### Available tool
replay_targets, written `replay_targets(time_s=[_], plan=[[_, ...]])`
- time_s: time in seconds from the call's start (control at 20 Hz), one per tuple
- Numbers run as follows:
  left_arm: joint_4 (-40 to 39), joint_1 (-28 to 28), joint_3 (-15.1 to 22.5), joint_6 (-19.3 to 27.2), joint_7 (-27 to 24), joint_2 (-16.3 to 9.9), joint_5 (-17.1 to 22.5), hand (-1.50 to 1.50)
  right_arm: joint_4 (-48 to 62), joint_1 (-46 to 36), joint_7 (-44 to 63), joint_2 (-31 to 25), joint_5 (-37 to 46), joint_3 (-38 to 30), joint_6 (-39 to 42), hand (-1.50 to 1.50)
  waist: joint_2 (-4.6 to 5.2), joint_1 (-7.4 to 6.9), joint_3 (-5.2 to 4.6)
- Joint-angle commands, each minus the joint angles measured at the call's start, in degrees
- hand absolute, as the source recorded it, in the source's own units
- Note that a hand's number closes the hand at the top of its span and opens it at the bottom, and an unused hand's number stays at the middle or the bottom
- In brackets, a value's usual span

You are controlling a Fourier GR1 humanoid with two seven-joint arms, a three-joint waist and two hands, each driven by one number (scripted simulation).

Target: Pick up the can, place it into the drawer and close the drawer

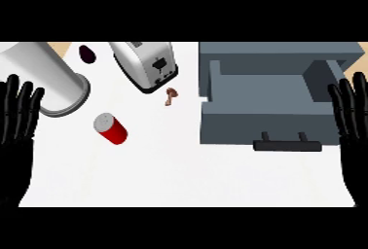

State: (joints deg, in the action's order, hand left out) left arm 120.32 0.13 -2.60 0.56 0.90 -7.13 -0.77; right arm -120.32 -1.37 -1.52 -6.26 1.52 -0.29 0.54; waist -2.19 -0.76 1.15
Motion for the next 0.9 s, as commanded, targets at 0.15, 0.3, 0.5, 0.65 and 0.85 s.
replay_targets(time_s=[0.15,0.3,0.5,0.65,0.85], plan=[[-9.21,-5.04,-3.21,-3.84,-6.00,-1.13,4.74,-1.50,3.78,0.80,-2.00,1.40,-1.31,0.67,1.23,-1.50,2.30,0.99,-1.17],[-12.33,-2.87,-4.87,-1.31,7.76,-3.05,3.66,-1.50,4.51,5.75,7.87,2.99,-0.93,-2.56,-4.04,-1.50,3.30,2.08,-1.10],[-11.00,-3.01,-6.77,-4.03,15.03,-6.18,7.64,-1.50,0.91,8.70,12.72,1.40,-2.28,-5.42,-4.22,-1.50,2.13,1.26,-1.15],[-7.80,-4.75,-5.10,-1.18,19.27,-3.98,6.77,-1.50,-0.59,9.90,12.91,0.26,-6.08,-8.85,-2.58,-1.50,2.13,1.06,-1.13],[0.17,1.14,-6.92,-3.32,21.81,-4.87,8.68,-1.50,-3.43,15.77,11.07,1.76,-5.22,-7.58,-0.66,-1.50,2.09,0.86,-1.14]])
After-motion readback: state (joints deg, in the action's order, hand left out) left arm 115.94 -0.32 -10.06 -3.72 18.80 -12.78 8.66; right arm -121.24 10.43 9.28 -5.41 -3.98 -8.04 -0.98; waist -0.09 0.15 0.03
